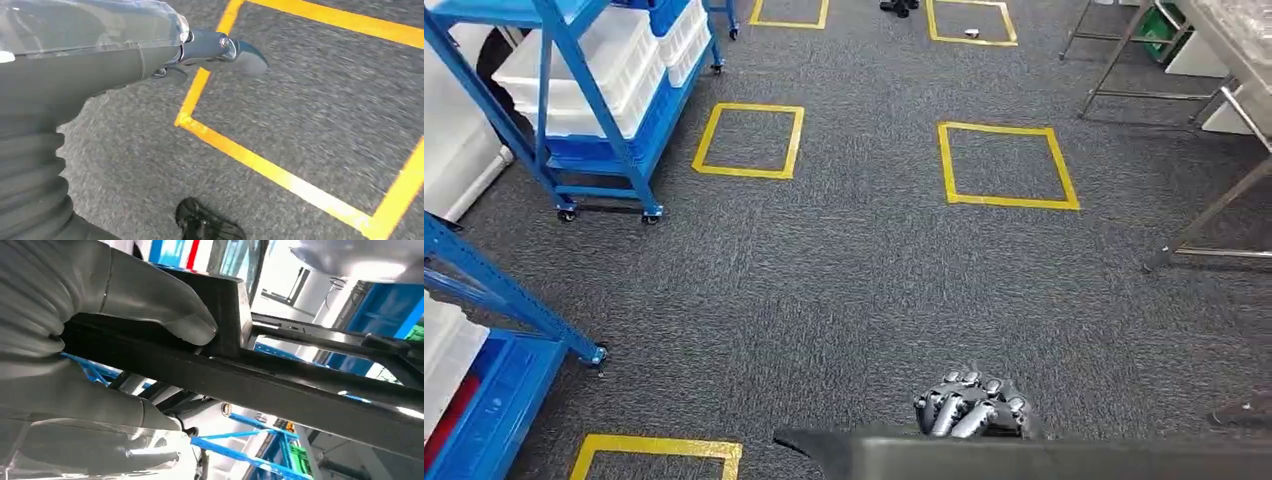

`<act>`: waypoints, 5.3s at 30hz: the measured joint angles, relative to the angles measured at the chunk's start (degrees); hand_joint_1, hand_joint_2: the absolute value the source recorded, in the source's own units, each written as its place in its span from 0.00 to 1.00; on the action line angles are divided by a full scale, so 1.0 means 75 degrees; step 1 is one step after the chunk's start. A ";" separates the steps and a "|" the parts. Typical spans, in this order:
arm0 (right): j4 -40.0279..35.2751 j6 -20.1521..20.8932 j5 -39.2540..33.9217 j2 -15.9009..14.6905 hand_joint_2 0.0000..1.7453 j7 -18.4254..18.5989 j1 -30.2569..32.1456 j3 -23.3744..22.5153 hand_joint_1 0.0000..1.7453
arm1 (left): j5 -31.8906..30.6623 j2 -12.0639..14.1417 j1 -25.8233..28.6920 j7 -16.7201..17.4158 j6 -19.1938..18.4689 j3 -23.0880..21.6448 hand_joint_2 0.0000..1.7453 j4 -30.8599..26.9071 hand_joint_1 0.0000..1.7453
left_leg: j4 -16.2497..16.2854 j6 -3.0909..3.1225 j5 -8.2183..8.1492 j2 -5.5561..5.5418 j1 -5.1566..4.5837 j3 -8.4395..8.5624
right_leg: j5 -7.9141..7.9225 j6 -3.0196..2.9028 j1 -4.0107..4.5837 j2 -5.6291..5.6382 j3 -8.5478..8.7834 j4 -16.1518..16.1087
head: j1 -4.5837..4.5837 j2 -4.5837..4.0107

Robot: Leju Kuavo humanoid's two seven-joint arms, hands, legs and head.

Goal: Take the parts from the cabinet and place them on the table.

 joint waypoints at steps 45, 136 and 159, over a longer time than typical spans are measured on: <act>0.1714 0.0688 -0.1912 0.0387 1.00 0.0566 -0.3327 0.0586 1.00 | 0.0014 -0.0245 -0.0227 0.0227 -0.0140 -0.0248 1.00 0.0044 0.00 | 0.0587 -0.0295 -0.0505 0.0374 -0.0028 -0.0144 | 0.0762 -0.0427 0.0091 -0.0343 0.0475 -0.1187 | -0.0006 0.0000; 0.2553 -0.0367 -0.2827 -0.0213 1.00 0.0475 -0.4206 0.1518 1.00 | 0.0026 -0.0344 -0.0280 -0.0190 -0.0440 -0.0452 1.00 0.0058 0.00 | 0.0103 -0.0403 -0.0338 0.0494 0.0012 0.0150 | 0.0836 -0.0263 -0.0018 -0.0349 0.0380 -0.1180 | -0.0003 0.0000; 0.2454 -0.0462 -0.2425 -0.0301 1.00 0.0315 -0.3868 0.1477 1.00 | 0.0014 -0.0347 -0.0186 -0.0461 -0.0697 -0.0504 1.00 0.0061 0.00 | -0.0123 -0.0072 -0.0066 0.0248 0.0039 0.0067 | 0.0707 0.0162 -0.0109 -0.0260 -0.0021 -0.0297 | 0.0003 0.0000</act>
